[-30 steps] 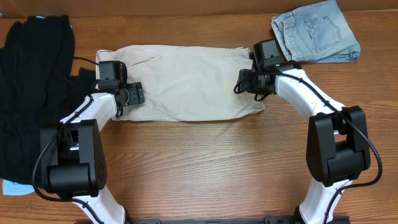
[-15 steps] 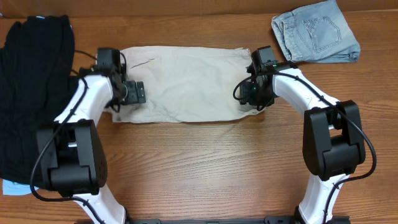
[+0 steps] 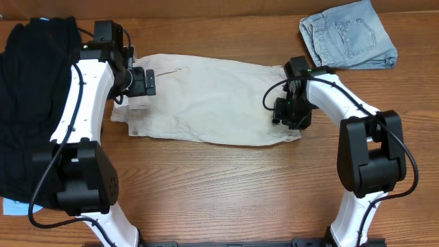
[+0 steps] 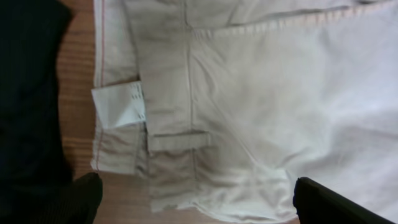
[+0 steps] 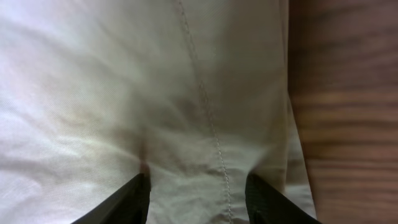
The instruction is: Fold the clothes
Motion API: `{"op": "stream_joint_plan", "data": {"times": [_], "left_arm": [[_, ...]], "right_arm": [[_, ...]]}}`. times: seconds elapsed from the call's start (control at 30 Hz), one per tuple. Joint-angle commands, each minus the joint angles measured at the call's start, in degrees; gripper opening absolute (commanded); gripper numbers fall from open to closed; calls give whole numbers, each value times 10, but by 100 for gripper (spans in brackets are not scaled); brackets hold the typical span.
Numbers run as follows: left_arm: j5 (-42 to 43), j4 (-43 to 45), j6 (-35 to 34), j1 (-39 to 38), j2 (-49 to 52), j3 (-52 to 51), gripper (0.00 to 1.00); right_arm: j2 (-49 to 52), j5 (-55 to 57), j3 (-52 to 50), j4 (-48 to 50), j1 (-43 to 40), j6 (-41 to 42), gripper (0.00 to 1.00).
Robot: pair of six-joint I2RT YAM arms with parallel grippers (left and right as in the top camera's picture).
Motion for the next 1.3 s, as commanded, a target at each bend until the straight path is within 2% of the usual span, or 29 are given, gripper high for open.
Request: {"op": "stream_joint_plan", "data": {"times": [0.0, 0.2, 0.4, 0.47, 0.7, 0.93, 1.13, 1.27], "left_arm": [[6, 18, 31, -1, 27, 10, 100], [-15, 59, 30, 29, 87, 10, 100], [13, 85, 45, 73, 143, 10, 100], [16, 89, 46, 84, 152, 10, 100], [134, 99, 135, 93, 176, 10, 100], [151, 92, 134, 75, 216, 9, 100], [213, 87, 132, 47, 228, 6, 89], [216, 81, 132, 21, 228, 5, 80]], "right_arm": [[20, 21, -6, -14, -11, -4, 54], [20, 22, -6, -24, -36, -5, 54], [20, 16, -6, -27, -55, -8, 55], [20, 16, -6, -26, -55, -8, 60], [20, 15, -6, -22, -55, -7, 62], [20, 15, -6, -22, -55, -7, 63], [20, -23, -4, 5, -55, -7, 63], [20, -59, 10, 21, -55, -7, 63]]}}
